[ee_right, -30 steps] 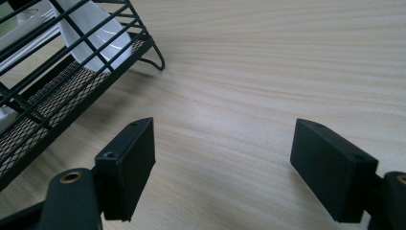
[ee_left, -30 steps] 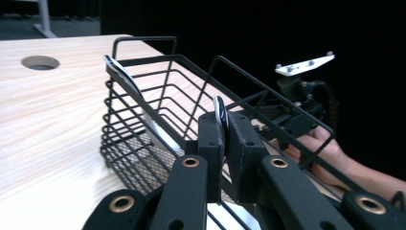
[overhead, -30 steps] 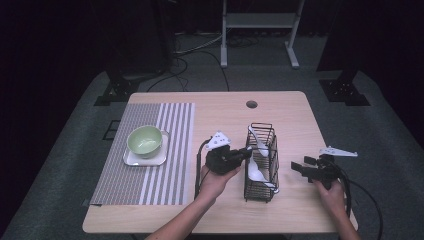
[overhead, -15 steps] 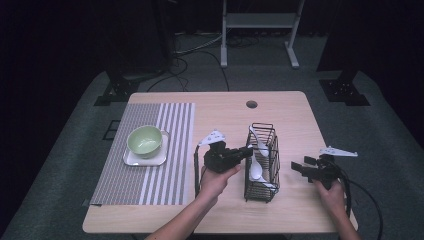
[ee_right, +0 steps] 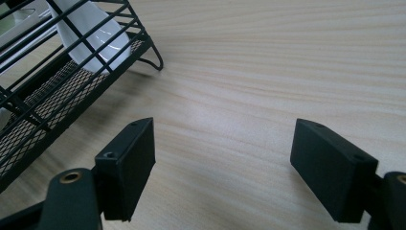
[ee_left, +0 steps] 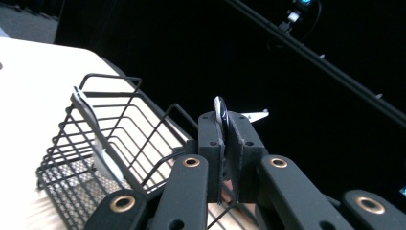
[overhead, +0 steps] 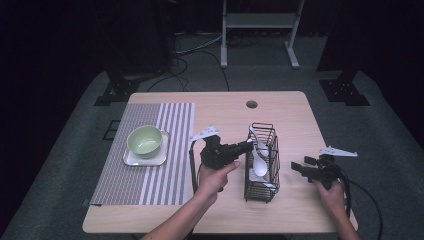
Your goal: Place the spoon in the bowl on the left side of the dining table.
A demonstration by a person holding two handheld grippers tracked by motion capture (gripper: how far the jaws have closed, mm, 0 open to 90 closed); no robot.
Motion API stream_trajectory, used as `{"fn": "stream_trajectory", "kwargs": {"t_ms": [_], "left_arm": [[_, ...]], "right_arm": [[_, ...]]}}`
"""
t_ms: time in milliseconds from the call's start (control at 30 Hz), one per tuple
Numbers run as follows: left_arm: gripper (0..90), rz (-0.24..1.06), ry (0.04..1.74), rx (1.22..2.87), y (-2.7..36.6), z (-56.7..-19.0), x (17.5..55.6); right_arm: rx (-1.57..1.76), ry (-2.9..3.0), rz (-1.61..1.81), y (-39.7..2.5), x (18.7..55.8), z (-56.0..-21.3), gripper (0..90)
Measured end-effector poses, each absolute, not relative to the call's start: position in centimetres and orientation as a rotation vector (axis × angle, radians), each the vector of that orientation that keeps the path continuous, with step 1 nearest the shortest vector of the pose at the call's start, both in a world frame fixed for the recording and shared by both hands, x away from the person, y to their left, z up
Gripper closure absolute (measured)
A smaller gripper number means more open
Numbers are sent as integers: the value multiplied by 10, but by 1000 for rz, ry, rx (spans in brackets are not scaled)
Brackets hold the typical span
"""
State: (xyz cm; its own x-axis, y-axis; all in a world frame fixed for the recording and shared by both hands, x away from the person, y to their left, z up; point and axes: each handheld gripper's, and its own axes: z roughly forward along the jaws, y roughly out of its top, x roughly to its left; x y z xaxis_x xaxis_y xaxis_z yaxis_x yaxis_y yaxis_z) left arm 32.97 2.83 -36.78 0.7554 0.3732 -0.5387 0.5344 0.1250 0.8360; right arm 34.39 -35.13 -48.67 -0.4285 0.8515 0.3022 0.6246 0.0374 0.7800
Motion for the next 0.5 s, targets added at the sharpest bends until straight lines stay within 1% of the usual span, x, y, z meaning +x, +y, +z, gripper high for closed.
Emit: {"fn": "stream_trajectory", "kwargs": {"t_ms": [500], "left_arm": [[851,-169,783,1429,33,-352,330]], "right_arm": [[1521,2066,1336,-351,344,-487,223]]}}
